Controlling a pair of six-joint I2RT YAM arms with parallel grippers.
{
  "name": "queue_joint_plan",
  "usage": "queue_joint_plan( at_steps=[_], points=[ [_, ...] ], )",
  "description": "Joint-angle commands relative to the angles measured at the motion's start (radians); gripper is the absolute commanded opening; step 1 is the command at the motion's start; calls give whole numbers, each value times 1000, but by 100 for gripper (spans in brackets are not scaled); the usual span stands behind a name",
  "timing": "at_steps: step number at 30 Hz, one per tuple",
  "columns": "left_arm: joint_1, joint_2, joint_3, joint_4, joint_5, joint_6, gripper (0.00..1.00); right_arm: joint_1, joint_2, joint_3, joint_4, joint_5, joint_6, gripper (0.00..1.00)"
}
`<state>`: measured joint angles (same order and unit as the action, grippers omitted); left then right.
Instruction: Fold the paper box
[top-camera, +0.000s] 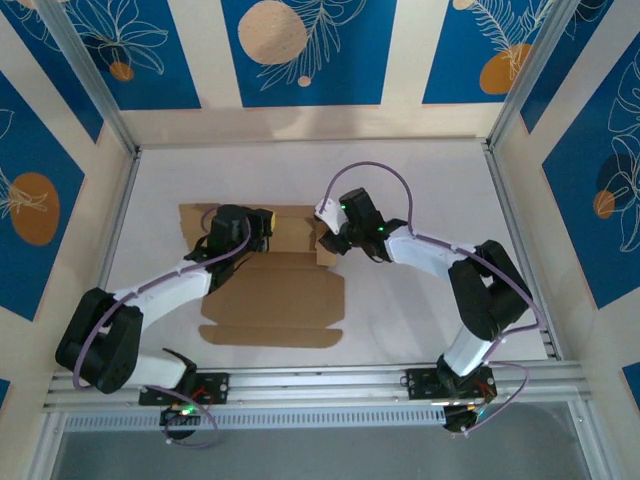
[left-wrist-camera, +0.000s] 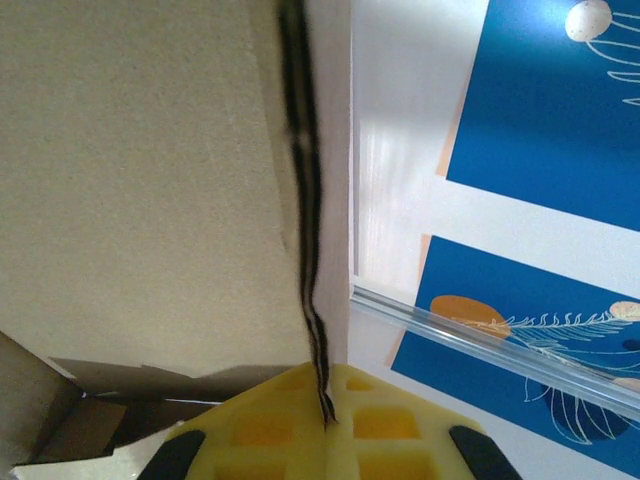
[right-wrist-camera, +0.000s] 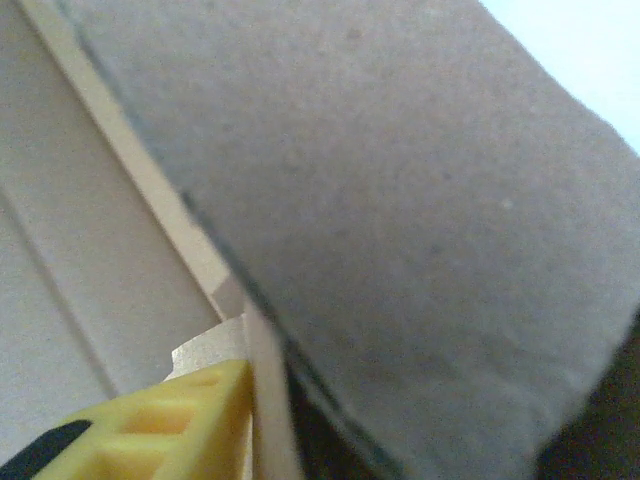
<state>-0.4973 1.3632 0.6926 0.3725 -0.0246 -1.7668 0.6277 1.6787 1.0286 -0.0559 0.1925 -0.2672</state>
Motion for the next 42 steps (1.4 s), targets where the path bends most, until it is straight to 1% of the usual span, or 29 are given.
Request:
queue_joint_plan(
  at_steps=[1,6,8,13,15,17,19,21,24,28,35,38,42],
  points=[
    [-10,-27,25,-10,48,-9,0,48,74,13,-26,117,57,38],
    [-19,-39,25,-9,41,-14,0,77,148,108,-69,269,192,39],
    [-22,-47,24,-14,37,-14,0,85,166,136,-75,304,231,36],
    [-24,-72,23,-37,25,-10,0,97,210,186,-80,409,241,28],
    [-24,-76,19,-37,20,-10,0,95,213,185,-71,414,240,26],
    [-26,-77,12,-37,13,-9,0,95,202,169,-49,367,233,30],
    [-24,-74,5,-35,4,-8,0,96,181,140,-16,302,227,39],
    [-24,-70,-3,-28,-1,-9,0,95,147,92,38,253,232,46],
    [-24,-60,-11,-21,-5,-6,0,92,103,30,99,194,237,50],
    [-24,-58,-22,-14,-18,-4,0,93,75,-22,137,148,238,50],
    [-23,-54,-27,-7,-21,-4,0,84,39,-82,189,140,270,49],
    [-23,-55,-25,-8,-22,-3,0,74,17,-113,222,92,270,49],
    [-23,-64,-24,-10,-23,-3,0,60,-24,-166,278,-9,254,48]
  ],
)
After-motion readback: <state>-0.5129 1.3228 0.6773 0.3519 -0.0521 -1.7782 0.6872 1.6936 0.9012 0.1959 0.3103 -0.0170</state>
